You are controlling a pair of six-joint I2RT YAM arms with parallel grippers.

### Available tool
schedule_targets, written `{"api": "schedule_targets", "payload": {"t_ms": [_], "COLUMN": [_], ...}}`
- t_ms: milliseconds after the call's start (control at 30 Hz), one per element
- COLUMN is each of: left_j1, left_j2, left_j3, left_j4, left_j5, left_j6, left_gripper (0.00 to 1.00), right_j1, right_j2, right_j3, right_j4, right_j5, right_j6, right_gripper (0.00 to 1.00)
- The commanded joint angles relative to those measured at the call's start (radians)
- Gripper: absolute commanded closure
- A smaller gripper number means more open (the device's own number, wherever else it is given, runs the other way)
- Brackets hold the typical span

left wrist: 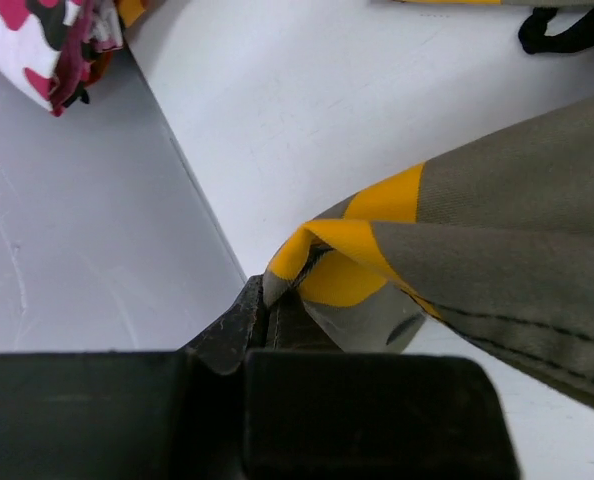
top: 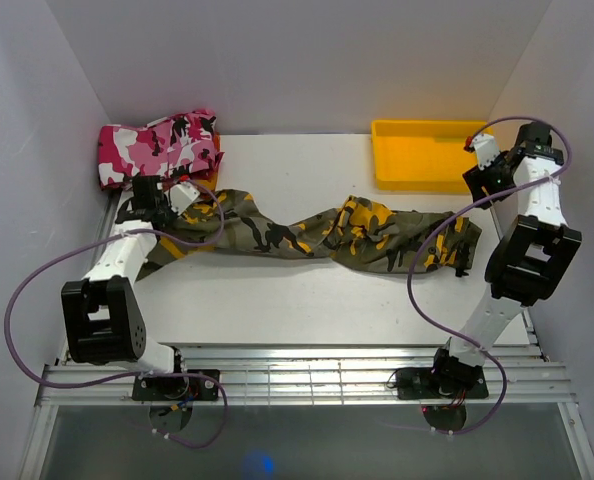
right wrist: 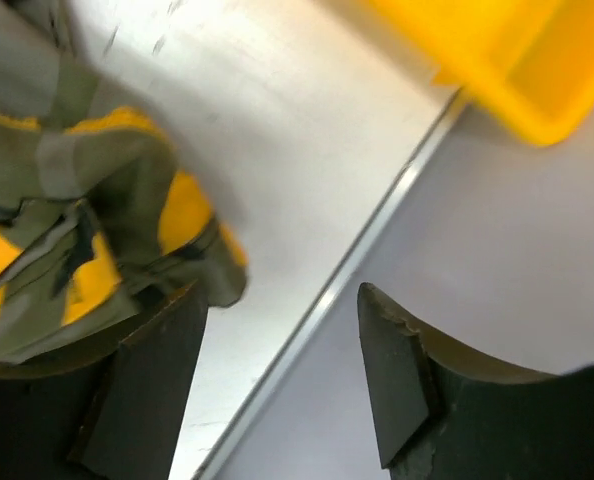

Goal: Fold and stack the trousers
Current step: Flatten the trousers out

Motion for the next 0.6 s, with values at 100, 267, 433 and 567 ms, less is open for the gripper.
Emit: {"api": "schedule_targets", "payload": {"t_ms": [100, 267, 433, 567], "left_j1": [0.001, 0.002, 0.001, 0.002], "left_j2": [0.042, 0.087, 0.110, 0.116], "left_j3": [-0.022, -0.015, -0.001, -0.009], "left_j4": [0.046, 0.066, 0.049, 0.049], "left_j5": [0.043, 0.036, 0.046, 0.046], "left_j6": [-0.025, -0.037, -0.054, -0.058], "left_gripper": [1.00, 1.00, 1.00, 1.00], "right_j1": [0.001, 0.034, 0.041, 0.064], "right_j2": [0.069, 0.204, 0.270, 0.241], "right_j3": [0.357, 0.474, 0.420, 0.260], "right_j4": [-0.253, -0.415, -0.481, -0.393], "right_j5": [-0.261, -0.329, -0.339, -0.330], "right_j6": [-0.133, -0.180, -0.137, -0.133], "right_gripper": [0.34, 0.40, 0.31, 0.30]}}
